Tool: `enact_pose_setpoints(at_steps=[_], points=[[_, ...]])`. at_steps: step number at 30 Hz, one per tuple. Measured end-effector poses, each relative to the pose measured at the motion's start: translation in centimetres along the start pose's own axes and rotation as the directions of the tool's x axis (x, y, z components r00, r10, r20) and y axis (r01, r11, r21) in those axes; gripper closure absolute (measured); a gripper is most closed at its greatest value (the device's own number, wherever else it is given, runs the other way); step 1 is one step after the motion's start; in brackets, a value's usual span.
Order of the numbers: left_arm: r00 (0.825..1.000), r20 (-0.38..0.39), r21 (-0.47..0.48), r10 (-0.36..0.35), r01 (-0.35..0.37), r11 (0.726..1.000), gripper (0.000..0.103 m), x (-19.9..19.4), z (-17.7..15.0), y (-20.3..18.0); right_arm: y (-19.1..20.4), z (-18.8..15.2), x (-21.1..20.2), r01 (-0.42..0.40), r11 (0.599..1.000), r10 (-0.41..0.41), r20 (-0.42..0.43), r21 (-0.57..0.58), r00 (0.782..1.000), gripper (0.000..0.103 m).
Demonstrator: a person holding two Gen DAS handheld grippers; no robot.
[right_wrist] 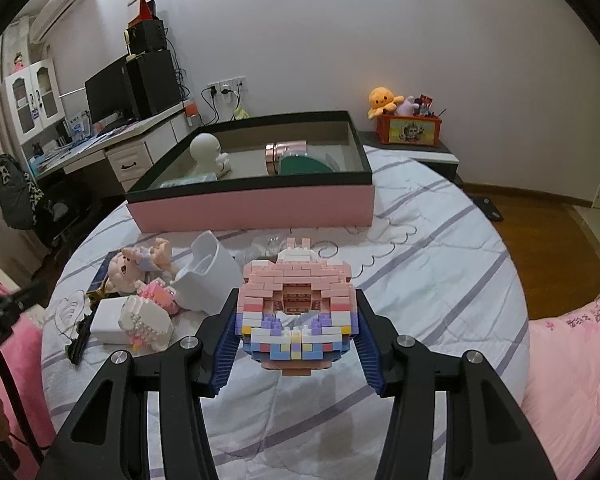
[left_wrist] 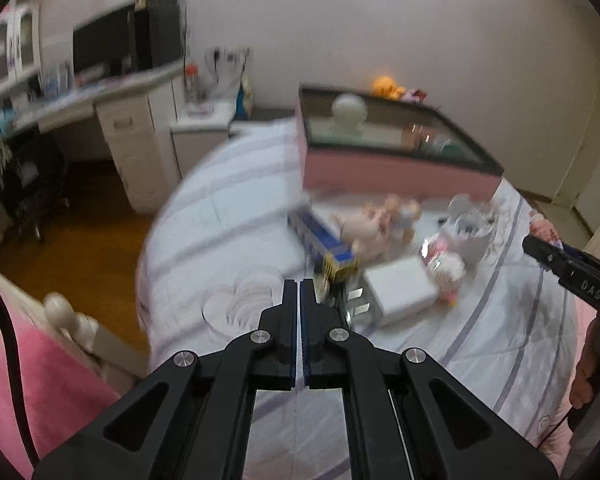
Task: Organize rigid objects
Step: 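Lift the block-built model with right gripper while left gripper lifts the cable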
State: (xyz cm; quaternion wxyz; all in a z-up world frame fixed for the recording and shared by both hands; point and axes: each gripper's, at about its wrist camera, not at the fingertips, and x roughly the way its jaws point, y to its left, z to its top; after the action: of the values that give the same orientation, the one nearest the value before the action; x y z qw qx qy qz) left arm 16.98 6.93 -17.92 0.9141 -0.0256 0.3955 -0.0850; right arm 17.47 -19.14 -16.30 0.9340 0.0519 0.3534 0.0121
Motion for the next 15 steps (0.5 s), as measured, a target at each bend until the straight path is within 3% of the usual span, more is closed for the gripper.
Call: enact_pose_setpoints(at_steps=[2,4,6,7,10,11,12,14,15], points=[[0.996,-0.046,-0.044,-0.077,0.075,0.996,0.097,0.9,-0.6,0.2,0.0,-0.1,0.3,0.000,1.000,0.000,-0.012,0.001,1.000,0.050],[0.992,-0.065,-0.055,-0.108,0.105,0.993,0.080,1.5,-0.9,-0.4,0.1,-0.2,0.4,0.000,1.000,0.000,-0.016,-0.006,1.000,0.050],[0.993,-0.075,-0.035,-0.096,0.093,0.995,0.044,2.0,-1.3,-1.4,0.3,-0.2,0.5,-0.002,1.000,0.002,-0.020,-0.012,1.000,0.050],[0.994,-0.072,-0.024,-0.081,0.080,0.997,0.040,2.1,-1.4,-1.8,0.3,-0.2,0.5,-0.005,1.000,0.005,-0.023,-0.013,1.000,0.050],[0.997,-0.082,0.004,-0.003,0.003,1.000,0.040,3.1,-1.6,-2.5,0.4,-0.3,0.5,-0.001,1.000,0.001,-0.023,-0.018,1.000,0.050],[0.997,-0.080,0.012,0.018,-0.017,1.000,0.049,3.4,-1.6,-2.6,0.4,-0.3,0.5,0.000,1.000,0.000,-0.024,-0.018,1.000,0.050],[0.996,-0.067,0.033,0.057,-0.055,0.998,0.066,3.6,-1.6,-2.9,0.3,-0.3,0.5,0.001,1.000,-0.001,-0.025,-0.016,1.000,0.050],[0.993,-0.048,0.064,0.108,-0.105,0.992,0.083,4.0,-1.5,-2.9,0.2,-0.2,0.5,0.002,1.000,-0.002,-0.026,-0.015,1.000,0.050],[0.994,-0.048,0.061,0.096,-0.093,0.994,0.084,3.9,-1.4,-2.8,0.1,-0.2,0.4,0.002,1.000,-0.002,-0.026,-0.013,1.000,0.050]])
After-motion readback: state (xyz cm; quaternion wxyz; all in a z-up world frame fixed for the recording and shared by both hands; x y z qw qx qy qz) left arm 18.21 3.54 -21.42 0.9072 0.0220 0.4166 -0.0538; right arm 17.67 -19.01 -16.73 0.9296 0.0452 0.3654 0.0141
